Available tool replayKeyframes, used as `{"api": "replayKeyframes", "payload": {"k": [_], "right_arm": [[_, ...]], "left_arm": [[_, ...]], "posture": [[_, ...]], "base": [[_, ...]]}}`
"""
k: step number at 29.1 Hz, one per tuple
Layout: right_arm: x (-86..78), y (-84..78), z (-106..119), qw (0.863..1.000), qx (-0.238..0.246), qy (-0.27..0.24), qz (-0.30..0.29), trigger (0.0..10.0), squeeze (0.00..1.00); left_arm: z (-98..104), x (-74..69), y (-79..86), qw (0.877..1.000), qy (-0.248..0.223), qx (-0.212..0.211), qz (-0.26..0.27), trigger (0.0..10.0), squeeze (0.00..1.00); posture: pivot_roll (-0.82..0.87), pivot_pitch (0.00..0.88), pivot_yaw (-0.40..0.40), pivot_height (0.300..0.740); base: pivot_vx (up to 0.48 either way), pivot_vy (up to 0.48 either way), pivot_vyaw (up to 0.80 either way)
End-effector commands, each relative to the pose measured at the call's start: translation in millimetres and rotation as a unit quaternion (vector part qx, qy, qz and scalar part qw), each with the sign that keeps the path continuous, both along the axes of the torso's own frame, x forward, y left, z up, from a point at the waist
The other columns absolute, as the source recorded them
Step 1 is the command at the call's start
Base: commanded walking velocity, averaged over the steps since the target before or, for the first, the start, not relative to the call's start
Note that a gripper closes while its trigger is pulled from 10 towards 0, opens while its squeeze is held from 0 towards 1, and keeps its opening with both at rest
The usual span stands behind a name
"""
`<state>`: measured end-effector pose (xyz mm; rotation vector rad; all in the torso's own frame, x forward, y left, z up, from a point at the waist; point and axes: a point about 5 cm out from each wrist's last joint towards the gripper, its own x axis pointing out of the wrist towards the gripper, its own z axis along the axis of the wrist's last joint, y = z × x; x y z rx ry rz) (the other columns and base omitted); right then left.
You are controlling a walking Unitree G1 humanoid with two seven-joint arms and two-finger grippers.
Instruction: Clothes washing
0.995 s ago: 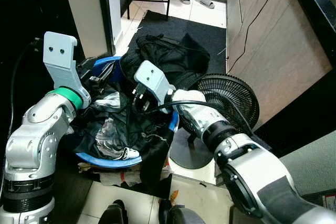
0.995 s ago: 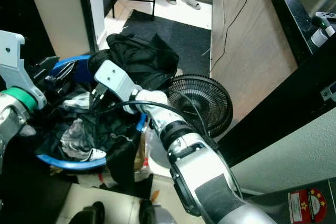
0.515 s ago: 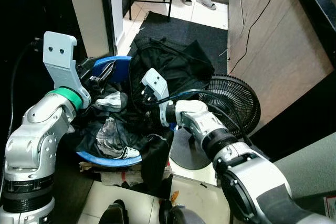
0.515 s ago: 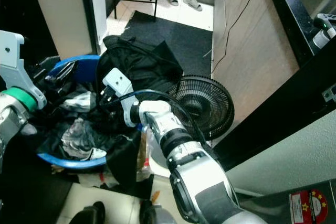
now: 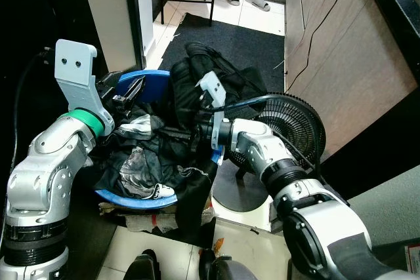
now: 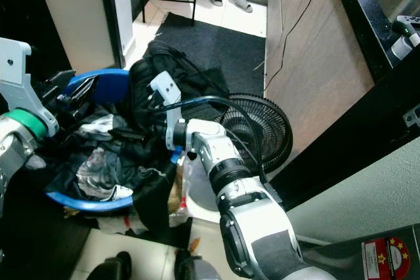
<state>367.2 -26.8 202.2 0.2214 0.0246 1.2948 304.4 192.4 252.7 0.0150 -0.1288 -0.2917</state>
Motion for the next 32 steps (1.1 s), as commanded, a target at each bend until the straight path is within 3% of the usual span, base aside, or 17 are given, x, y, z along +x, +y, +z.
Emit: {"api": "replayKeyframes", "payload": {"k": [1,3,5,7,12,16,19,20,32], "right_arm": [[0.9,-2.5,7,1.0,0.017,-0.001,0.007,10.0,0.0],[2.1,-5.9,3,1.0,-0.007,-0.011,-0.004,10.0,0.0],[2.7,-10.4,-21,0.99,-0.121,-0.053,-0.043,10.0,0.0],[1.6,-12.5,-31,0.981,-0.169,-0.078,-0.053,10.0,0.0],[2.7,-16.6,-24,0.982,-0.154,-0.086,-0.064,10.0,0.0],[24.4,-31.5,-5,0.967,-0.123,-0.064,-0.215,10.0,0.0],[25.7,-32.3,-3,0.967,-0.112,-0.055,-0.222,10.0,0.0],[26.8,-32.4,0,0.969,-0.097,-0.043,-0.225,0.0,0.0],[25.9,-27.6,2,0.973,-0.075,-0.032,-0.215,0.0,0.0]], "left_arm": [[-4,-0.6,-3.0,1.0,0.01,0.002,-0.008,10.0,0.0],[-4,-0.4,-2.9,1.0,0.009,0.002,-0.008,10.0,0.0],[-3,-0.2,-2.9,1.0,0.008,0.002,-0.008,10.0,0.0],[-3,-0.2,-3.0,1.0,0.008,0.002,-0.008,10.0,0.0],[-3,-0.3,-3.3,1.0,0.008,0.002,-0.009,10.0,0.0],[-3,0.0,-4.6,1.0,0.008,0.001,-0.01,10.0,0.0],[-3,0.0,-4.9,1.0,0.008,0.001,-0.01,10.0,0.0],[-4,-0.3,-5.3,1.0,0.008,0.001,-0.011,10.0,0.0],[-4,-1.4,-3.1,1.0,0.009,0.002,-0.007,10.0,0.0]], "posture": [[0.13,0.13,-0.052,0.74],[0.13,0.13,-0.052,0.74],[0.13,0.126,-0.053,0.74],[0.13,0.126,-0.053,0.74],[0.13,0.124,-0.053,0.74],[0.12,0.126,-0.054,0.74],[0.12,0.126,-0.054,0.74],[0.12,0.127,-0.055,0.74],[0.13,0.134,-0.054,0.74]], "base": [[0.0,0.0,0.0],[0.0,0.0,0.0],[0.0,0.0,0.0],[0.0,0.0,0.0],[0.0,0.0,0.0],[0.0,0.0,0.0],[0.0,0.0,0.0],[0.0,0.0,0.0],[0.0,0.0,0.0]]}}
